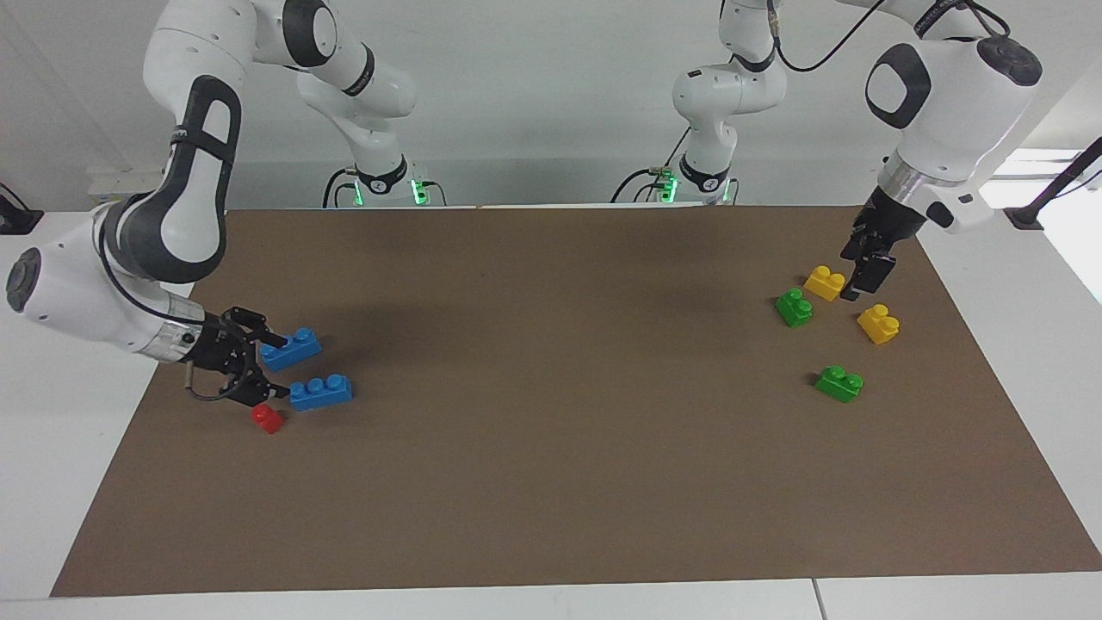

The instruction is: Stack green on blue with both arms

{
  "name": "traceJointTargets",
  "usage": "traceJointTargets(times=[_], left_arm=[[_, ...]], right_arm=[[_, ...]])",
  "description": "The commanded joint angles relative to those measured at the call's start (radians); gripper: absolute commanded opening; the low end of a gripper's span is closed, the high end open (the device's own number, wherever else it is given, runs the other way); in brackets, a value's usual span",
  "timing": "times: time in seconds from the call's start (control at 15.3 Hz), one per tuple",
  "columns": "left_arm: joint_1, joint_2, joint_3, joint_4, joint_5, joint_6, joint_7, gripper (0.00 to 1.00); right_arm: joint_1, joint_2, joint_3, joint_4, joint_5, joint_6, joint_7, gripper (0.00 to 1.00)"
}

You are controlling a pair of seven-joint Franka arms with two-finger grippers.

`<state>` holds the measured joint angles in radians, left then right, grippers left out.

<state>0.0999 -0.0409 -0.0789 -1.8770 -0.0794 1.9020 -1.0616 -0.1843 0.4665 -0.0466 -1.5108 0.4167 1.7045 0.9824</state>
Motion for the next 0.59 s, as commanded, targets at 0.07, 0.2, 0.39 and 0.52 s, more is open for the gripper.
traceJointTargets(times=[0.07,0.2,0.39,0.52], left_arm=[[0.009,0.058,-0.002,-0.008,-0.010,0.054,0.058,1.00],[0.033,0.084,-0.002,-0.008,-0.007,0.074,0.097,1.00],[0.047,0.125,-0.001,0.001,0.003,0.094,0.130,1.00],[0.044,0.157,-0.004,0.001,0.076,0.109,0.135,1.00]], right_arm=[[-0.010,0.035,0.008,-0.003,0.025,0.039,-0.002,0.99],[-0.010,0.037,0.008,-0.049,0.027,0.087,-0.031,0.99],[-0.012,0.040,0.008,-0.075,0.027,0.104,-0.037,0.99],[-0.010,0.037,0.010,-0.113,0.028,0.125,-0.047,0.99]])
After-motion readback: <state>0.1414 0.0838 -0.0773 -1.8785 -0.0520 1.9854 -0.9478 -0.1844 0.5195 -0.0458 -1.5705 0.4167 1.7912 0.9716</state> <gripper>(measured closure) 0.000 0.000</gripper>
